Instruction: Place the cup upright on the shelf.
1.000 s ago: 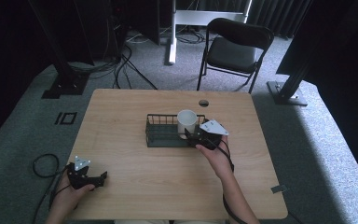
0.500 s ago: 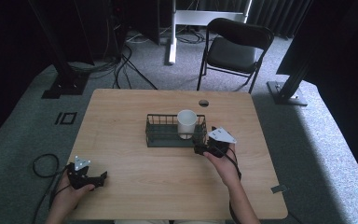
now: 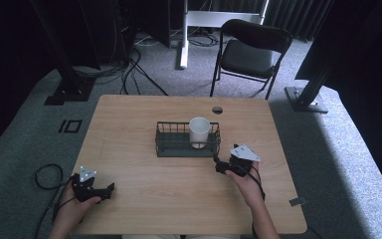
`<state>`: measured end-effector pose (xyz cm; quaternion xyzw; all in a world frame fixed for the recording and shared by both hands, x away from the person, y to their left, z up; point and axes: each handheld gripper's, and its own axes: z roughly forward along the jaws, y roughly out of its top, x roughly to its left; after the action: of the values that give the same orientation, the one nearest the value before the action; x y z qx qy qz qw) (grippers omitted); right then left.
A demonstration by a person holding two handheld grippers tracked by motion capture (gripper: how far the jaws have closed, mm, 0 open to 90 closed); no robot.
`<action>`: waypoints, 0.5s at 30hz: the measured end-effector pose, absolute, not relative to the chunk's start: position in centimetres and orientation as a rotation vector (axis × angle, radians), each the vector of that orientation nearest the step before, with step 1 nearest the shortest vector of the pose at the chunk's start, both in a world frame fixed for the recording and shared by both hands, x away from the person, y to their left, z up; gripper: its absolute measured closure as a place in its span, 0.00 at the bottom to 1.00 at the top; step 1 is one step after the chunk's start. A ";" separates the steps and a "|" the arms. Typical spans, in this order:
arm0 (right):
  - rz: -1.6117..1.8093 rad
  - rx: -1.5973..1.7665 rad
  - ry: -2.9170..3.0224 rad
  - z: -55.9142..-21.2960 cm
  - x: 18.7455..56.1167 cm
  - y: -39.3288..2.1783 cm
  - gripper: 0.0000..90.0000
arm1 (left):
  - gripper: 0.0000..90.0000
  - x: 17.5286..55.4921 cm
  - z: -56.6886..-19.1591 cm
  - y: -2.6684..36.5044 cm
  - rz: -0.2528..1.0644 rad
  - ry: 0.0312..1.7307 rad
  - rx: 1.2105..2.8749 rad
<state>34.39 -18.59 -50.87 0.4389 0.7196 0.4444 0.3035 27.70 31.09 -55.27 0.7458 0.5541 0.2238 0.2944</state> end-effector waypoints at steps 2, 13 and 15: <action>1.174 1.171 1.908 -51.0 34.3 -18.8 0.13 | 0.01 27.7 -55.3 31.1 0.596 1.475 1.985; 1.106 1.252 1.912 -52.7 33.1 -21.5 0.13 | 0.01 27.7 -55.3 31.1 0.596 1.475 1.985; 1.100 1.257 1.916 -52.8 33.0 -21.8 0.13 | 0.01 27.7 -55.3 31.1 0.596 1.475 1.985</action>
<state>33.03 -21.76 -52.79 0.4724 0.7201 0.4135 0.2957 27.70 31.09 -55.27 0.7458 0.5541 0.2237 0.2945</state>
